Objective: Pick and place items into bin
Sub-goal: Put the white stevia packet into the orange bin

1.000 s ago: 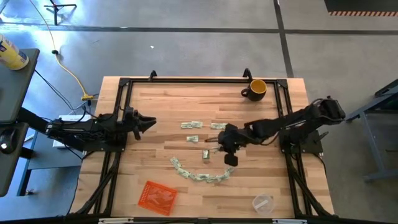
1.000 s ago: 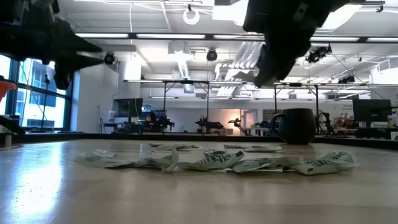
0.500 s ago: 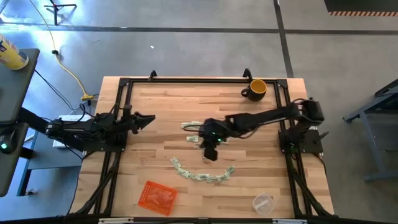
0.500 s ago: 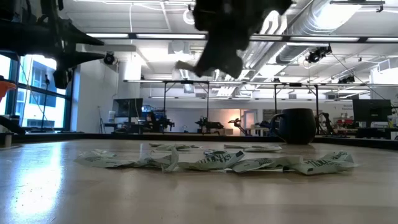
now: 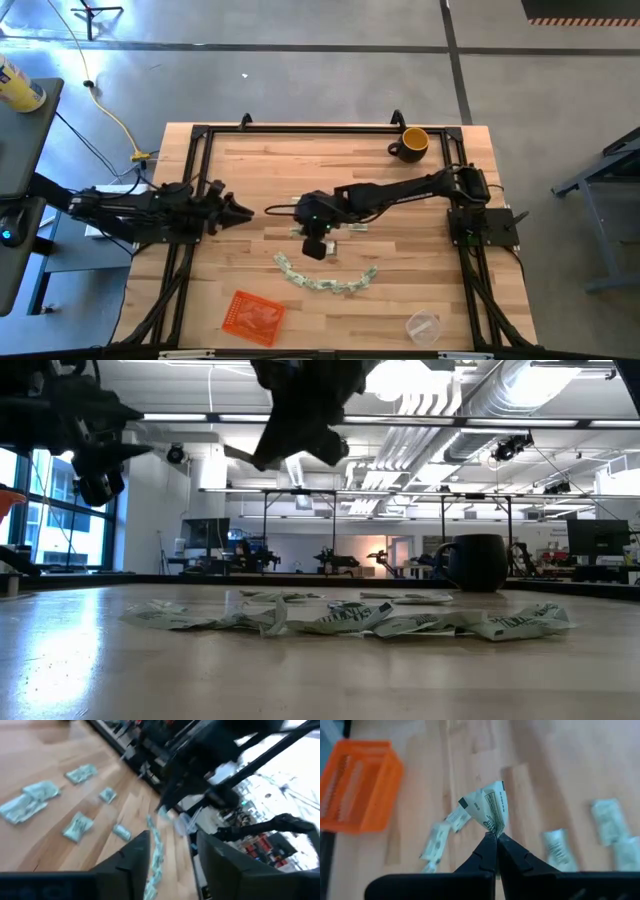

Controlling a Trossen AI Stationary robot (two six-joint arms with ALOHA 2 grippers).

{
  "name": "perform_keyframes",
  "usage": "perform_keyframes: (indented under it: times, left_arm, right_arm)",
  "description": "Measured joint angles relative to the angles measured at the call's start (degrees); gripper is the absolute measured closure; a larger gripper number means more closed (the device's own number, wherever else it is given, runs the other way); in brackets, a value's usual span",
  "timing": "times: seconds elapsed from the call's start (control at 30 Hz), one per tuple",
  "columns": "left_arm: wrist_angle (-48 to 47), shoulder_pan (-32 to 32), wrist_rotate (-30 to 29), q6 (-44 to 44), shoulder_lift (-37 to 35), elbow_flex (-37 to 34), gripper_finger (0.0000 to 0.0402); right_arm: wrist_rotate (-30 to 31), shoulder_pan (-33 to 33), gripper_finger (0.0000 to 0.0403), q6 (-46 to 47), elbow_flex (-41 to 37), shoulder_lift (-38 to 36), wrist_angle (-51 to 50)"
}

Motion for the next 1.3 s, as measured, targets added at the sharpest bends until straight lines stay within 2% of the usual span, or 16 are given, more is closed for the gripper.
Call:
perform_keyframes:
  times: [0.13,0.23,0.33,0.47,0.57,0.67,0.77,0.93,1.13,1.3]
  left_arm:
    - [2.45,0.00,0.52,-5.87,3.71,0.00,0.0144]
    - [7.82,0.00,-0.60,-16.71,7.08,0.00,0.0124]
    - [13.06,0.02,-3.45,-21.89,11.02,0.73,0.0118]
    - [8.40,0.02,-4.27,-21.24,18.55,3.78,0.0129]
    - [9.12,0.02,-2.51,-22.21,24.89,6.07,0.0140]
    - [9.60,0.02,-3.49,-21.41,30.42,9.34,0.0147]
    - [9.44,0.02,-5.54,-19.18,34.88,12.67,0.0147]
    - [9.24,0.02,-5.57,-17.36,42.34,16.90,0.0132]
    - [11.42,0.02,-5.44,-17.23,48.81,20.26,0.0116]
    - [14.24,0.02,-5.60,-16.23,50.73,21.99,0.0115]
  right_arm:
    - [7.57,-0.32,0.0402,-0.78,1.19,0.00,-0.98]
    - [7.46,-1.50,0.0402,-0.96,1.21,0.25,-1.14]
    - [6.09,-3.21,0.0402,-1.47,1.25,0.89,-1.79]
    - [3.33,-5.58,0.0402,0.40,1.22,0.88,2.36]
    - [2.27,-6.22,0.0402,2.15,1.24,0.81,4.44]
    - [1.71,-5.60,0.0402,2.44,1.24,0.83,3.55]
    - [2.38,-4.88,0.0402,2.42,1.24,0.82,3.21]
    - [1.89,-4.34,0.0402,2.28,1.23,0.59,3.01]
    - [1.83,-3.67,0.0402,2.11,1.20,0.59,2.60]
    - [2.02,-2.74,0.0402,1.14,1.20,0.59,2.47]
